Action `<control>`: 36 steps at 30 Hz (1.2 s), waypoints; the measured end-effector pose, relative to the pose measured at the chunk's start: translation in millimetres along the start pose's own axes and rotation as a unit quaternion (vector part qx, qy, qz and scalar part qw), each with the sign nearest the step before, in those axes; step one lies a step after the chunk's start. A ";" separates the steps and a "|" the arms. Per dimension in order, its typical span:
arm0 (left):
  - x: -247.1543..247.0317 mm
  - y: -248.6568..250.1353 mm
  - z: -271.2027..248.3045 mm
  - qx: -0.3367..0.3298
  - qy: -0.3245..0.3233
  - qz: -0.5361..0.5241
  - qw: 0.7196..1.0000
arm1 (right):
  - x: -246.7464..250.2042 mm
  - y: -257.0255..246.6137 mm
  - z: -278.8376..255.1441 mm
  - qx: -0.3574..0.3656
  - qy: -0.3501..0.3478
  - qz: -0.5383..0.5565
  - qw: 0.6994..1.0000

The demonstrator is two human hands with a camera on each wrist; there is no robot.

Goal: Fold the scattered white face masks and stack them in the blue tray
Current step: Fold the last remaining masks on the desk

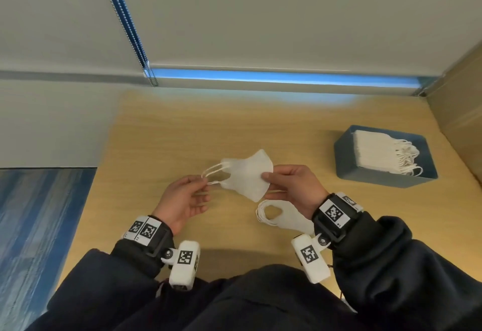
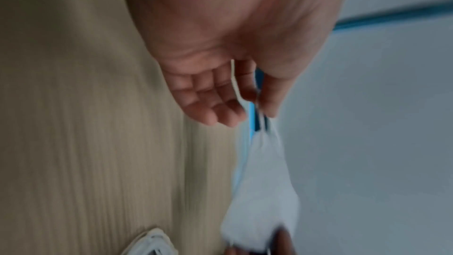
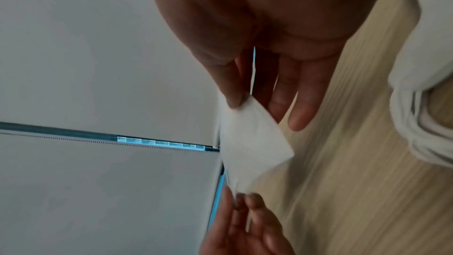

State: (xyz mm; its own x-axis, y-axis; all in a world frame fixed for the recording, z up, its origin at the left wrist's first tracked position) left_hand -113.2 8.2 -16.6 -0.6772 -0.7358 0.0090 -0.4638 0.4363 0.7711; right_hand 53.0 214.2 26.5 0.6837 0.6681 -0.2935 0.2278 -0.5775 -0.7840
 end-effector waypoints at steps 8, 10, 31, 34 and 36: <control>-52.7 43.0 -8.3 -0.270 -0.119 0.276 0.914 | 22.1 -30.4 -25.9 0.051 -0.099 -0.209 0.972; -77.3 54.1 -3.6 -0.281 -0.210 0.340 0.873 | 31.3 -41.4 -32.2 0.054 -0.113 -0.233 0.964; -113.3 4.6 5.4 0.006 -0.169 0.319 0.933 | 136.0 45.5 -20.8 -0.032 0.207 -0.018 0.978; -114.2 1.0 7.8 0.017 -0.158 0.311 0.937 | 137.7 50.2 -16.5 -0.018 0.225 -0.025 0.974; -114.5 -0.2 9.7 0.019 -0.148 0.306 0.940 | 137.8 51.1 -14.6 -0.018 0.231 -0.029 0.972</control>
State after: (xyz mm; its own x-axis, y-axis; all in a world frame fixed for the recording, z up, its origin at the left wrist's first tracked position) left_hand -41.1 97.4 -23.9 -0.9505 -0.1673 0.2617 0.0478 0.7537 0.6555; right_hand 169.0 269.9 -46.0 0.9059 0.4220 0.0345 0.2932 -0.5664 -0.7703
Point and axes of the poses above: each hand's wrist, its own z-axis towards the middle knuckle, its own x-axis out of the back of the hand, y = z × x, the point moved 1 cm from there along z, towards the middle knuckle, and after that the axes turned 15 degrees about z, right-handed, at the moved point
